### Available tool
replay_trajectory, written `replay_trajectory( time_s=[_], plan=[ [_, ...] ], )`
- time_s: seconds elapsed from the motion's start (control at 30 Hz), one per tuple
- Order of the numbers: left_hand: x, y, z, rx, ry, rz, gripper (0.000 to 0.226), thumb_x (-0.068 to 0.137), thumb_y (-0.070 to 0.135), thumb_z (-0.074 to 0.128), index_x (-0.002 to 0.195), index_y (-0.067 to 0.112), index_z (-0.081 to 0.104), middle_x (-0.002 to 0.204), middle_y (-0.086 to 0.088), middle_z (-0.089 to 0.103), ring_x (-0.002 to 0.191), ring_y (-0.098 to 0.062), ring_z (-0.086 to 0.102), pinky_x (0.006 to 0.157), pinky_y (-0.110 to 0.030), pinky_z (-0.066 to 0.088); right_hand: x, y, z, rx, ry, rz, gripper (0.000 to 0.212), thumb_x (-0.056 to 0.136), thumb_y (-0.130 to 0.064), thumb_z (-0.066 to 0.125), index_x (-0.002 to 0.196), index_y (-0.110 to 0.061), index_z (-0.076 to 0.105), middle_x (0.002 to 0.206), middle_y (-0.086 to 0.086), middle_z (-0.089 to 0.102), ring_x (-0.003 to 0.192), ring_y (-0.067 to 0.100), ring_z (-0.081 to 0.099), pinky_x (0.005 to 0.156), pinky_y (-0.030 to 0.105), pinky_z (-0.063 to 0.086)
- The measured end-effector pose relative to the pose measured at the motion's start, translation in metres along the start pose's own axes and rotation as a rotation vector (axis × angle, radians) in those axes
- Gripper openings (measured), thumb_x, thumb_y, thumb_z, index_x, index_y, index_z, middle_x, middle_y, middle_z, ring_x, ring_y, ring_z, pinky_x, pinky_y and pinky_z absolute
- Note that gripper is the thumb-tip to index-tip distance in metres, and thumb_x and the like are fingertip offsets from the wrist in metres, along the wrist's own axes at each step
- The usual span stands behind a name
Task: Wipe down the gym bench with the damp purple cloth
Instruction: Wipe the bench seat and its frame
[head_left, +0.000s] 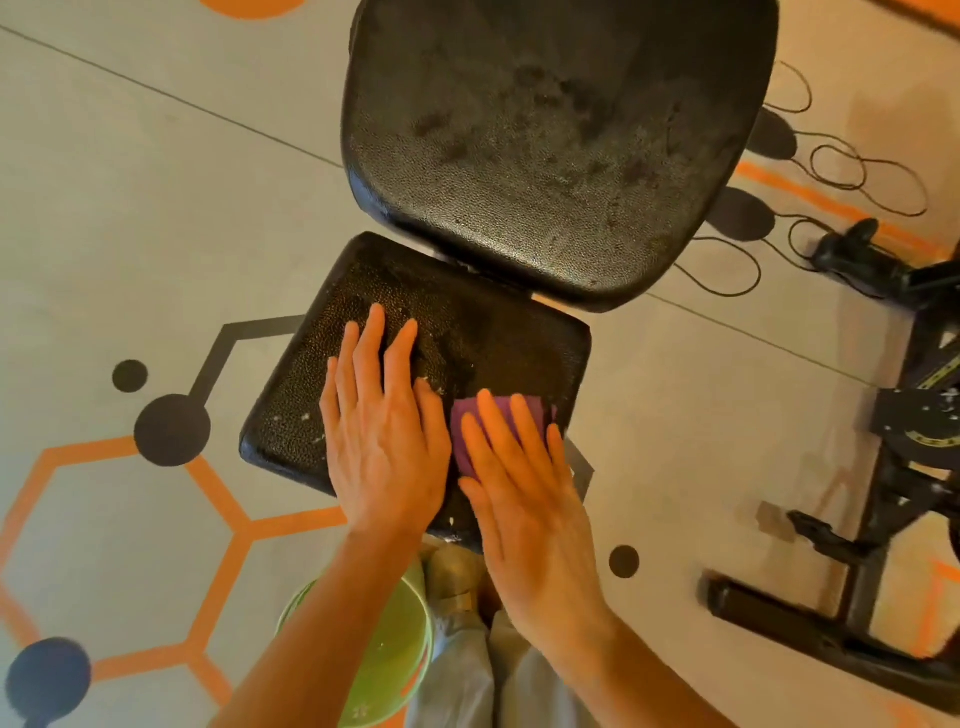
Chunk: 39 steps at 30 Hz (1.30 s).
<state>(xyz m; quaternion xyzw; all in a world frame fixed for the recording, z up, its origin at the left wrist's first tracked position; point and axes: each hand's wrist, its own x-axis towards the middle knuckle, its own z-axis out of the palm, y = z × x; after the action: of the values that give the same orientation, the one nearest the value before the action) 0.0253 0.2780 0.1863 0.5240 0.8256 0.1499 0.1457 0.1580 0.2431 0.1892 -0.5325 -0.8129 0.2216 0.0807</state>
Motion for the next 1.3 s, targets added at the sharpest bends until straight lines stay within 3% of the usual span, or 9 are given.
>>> replay_trajectory(
  time_s=[0.1, 0.23, 0.37, 0.47, 0.6, 0.67, 0.87, 1.1, 1.3],
  plan=[
    [0.0, 0.001, 0.0, 0.022, 0.009, 0.017, 0.045, 0.101, 0.025, 0.036, 0.146, 0.02, 0.04, 0.16, -0.003, 0.028, 0.151, -0.022, 0.017, 0.121, -0.039, 0.013, 0.059, 0.032, -0.011, -0.045, 0.025, -0.014, 0.048, 0.1, -0.028, 0.032, 0.145, -0.013, 0.038, 0.155, 0.007, 0.031, 0.146, 0.029, 0.021, 0.119, 0.05, 0.019],
    [0.0, 0.001, 0.002, 0.045, 0.014, 0.019, 0.044, 0.102, 0.026, 0.035, 0.146, 0.02, 0.04, 0.16, -0.004, 0.028, 0.151, -0.023, 0.018, 0.121, -0.041, 0.016, 0.091, 0.03, -0.005, -0.048, 0.14, 0.255, 0.048, 0.104, -0.029, 0.03, 0.15, -0.015, 0.027, 0.159, 0.006, 0.022, 0.149, 0.024, 0.012, 0.121, 0.047, 0.011],
    [0.001, -0.001, -0.001, -0.012, -0.018, 0.005, 0.045, 0.101, 0.024, 0.037, 0.146, 0.021, 0.039, 0.161, -0.001, 0.026, 0.151, -0.021, 0.015, 0.122, -0.041, 0.014, -0.013, -0.02, 0.006, -0.166, 0.001, 0.064, 0.053, 0.099, -0.03, 0.028, 0.149, -0.014, 0.026, 0.157, 0.004, 0.018, 0.148, 0.024, 0.014, 0.118, 0.041, 0.011],
    [0.003, -0.007, -0.01, -0.032, -0.092, 0.08, 0.049, 0.1, 0.027, 0.04, 0.148, 0.02, 0.038, 0.161, -0.004, 0.025, 0.151, -0.023, 0.015, 0.121, -0.045, 0.015, 0.005, 0.005, -0.004, -0.141, -0.059, -0.05, 0.051, 0.098, -0.029, 0.029, 0.146, -0.013, 0.034, 0.155, 0.007, 0.03, 0.144, 0.028, 0.026, 0.116, 0.047, 0.022],
    [0.013, -0.036, -0.025, 0.095, -0.109, 0.294, 0.049, 0.099, 0.031, 0.041, 0.146, 0.016, 0.041, 0.158, -0.004, 0.032, 0.148, -0.024, 0.025, 0.118, -0.044, 0.023, 0.099, 0.044, -0.019, -0.092, 0.07, 0.172, 0.05, 0.102, -0.028, 0.025, 0.149, -0.011, 0.029, 0.158, 0.01, 0.022, 0.148, 0.028, 0.013, 0.119, 0.052, 0.016],
    [0.016, -0.046, -0.027, 0.104, -0.11, 0.326, 0.048, 0.099, 0.032, 0.039, 0.145, 0.017, 0.043, 0.157, -0.002, 0.034, 0.148, -0.022, 0.026, 0.118, -0.045, 0.025, 0.085, 0.03, -0.01, -0.102, 0.075, 0.251, 0.051, 0.103, -0.029, 0.024, 0.151, -0.013, 0.024, 0.16, 0.008, 0.018, 0.149, 0.025, 0.009, 0.12, 0.048, 0.013],
    [0.016, -0.046, -0.027, 0.1, -0.072, 0.336, 0.049, 0.095, 0.025, 0.038, 0.143, 0.017, 0.046, 0.156, -0.002, 0.037, 0.147, -0.023, 0.031, 0.115, -0.045, 0.029, -0.015, -0.008, -0.005, -0.175, -0.114, -0.06, 0.055, 0.095, -0.034, 0.034, 0.146, -0.014, 0.034, 0.156, 0.006, 0.028, 0.144, 0.027, 0.028, 0.116, 0.042, 0.02],
    [0.017, -0.048, -0.028, 0.093, -0.059, 0.359, 0.05, 0.094, 0.021, 0.039, 0.142, 0.016, 0.048, 0.156, -0.003, 0.038, 0.147, -0.022, 0.031, 0.116, -0.043, 0.03, 0.083, 0.02, -0.01, -0.145, 0.042, 0.244, 0.052, 0.103, -0.03, 0.028, 0.152, -0.013, 0.022, 0.16, 0.009, 0.017, 0.149, 0.026, 0.011, 0.12, 0.047, 0.015],
    [0.018, -0.049, -0.026, 0.079, -0.051, 0.359, 0.05, 0.095, 0.023, 0.036, 0.142, 0.015, 0.05, 0.155, -0.004, 0.039, 0.146, -0.023, 0.033, 0.116, -0.042, 0.03, -0.011, -0.005, -0.01, -0.21, -0.125, -0.068, 0.058, 0.093, -0.034, 0.038, 0.147, -0.012, 0.033, 0.155, 0.008, 0.03, 0.143, 0.029, 0.027, 0.115, 0.044, 0.023]
  ],
)
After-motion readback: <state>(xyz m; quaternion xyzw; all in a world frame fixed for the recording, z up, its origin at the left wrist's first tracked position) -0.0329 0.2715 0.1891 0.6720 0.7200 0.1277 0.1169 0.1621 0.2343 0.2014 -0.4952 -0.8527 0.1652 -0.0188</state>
